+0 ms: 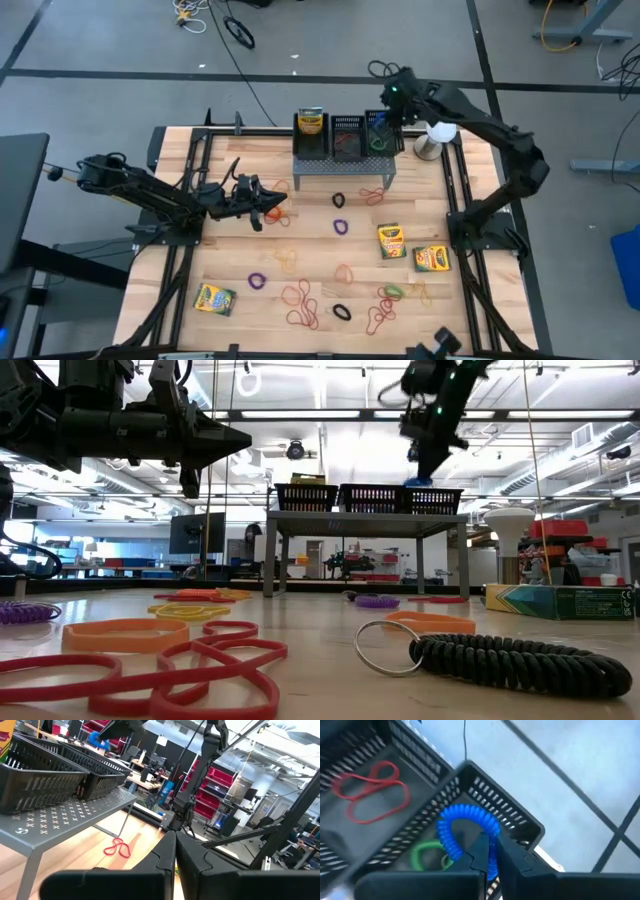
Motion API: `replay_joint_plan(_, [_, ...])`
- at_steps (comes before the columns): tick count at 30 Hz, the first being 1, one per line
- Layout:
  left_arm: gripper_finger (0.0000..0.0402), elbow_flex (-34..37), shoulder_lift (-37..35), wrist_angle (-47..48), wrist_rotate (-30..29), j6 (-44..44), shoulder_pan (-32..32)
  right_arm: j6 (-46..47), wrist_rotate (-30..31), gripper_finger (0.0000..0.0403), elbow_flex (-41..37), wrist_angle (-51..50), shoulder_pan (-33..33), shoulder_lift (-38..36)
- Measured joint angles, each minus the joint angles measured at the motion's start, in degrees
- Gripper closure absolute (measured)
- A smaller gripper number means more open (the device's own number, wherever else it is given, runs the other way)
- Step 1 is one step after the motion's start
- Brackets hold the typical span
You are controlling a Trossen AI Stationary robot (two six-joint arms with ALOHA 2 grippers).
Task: Sort rubber bands into baskets
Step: Put the blue spring rubberband into the right black basket on the shelf, then put the red rubber band into the middle black basket on the shelf
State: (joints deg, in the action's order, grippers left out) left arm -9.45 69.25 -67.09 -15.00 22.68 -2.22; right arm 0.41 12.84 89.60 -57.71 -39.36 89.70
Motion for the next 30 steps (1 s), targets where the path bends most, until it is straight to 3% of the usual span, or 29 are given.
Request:
replay_joint_plan(5, [0.0383, 0.0, 0.0, 0.0, 0.0, 0.02, 0.0, -3.82, 0.25, 0.038, 0.0, 0.88, -1.31, 5.13])
replay_joint_plan(8, [0.0383, 0.0, 0.0, 0.0, 0.01, 0.02, 0.0, -4.38, 3.76, 0.037, 0.0, 0.94, -0.84, 6.97])
replay_joint_plan(18, [0.0383, 0.0, 0.0, 0.02, 0.0, 0.0, 0.0, -8.04, 12.75, 0.024, 0.0, 1.35, 1.17, 6.49])
replay_joint_plan(21, [0.0383, 0.0, 0.0, 0.02, 0.0, 0.01, 0.0, -10.52, 14.83, 0.0221, 0.0, -0.27, 2.72, 3.58])
replay_joint_plan(25, [0.0383, 0.0, 0.0, 0.02, 0.0, 0.02, 0.0, -7.81, 14.07, 0.0239, 0.0, -2.63, 7.79, -1.93])
replay_joint_plan(30, [0.0383, 0.0, 0.0, 0.0, 0.02, 0.02, 0.0, -3.34, 8.97, 0.0316, -6.77, 5.07, 19.12, -9.78])
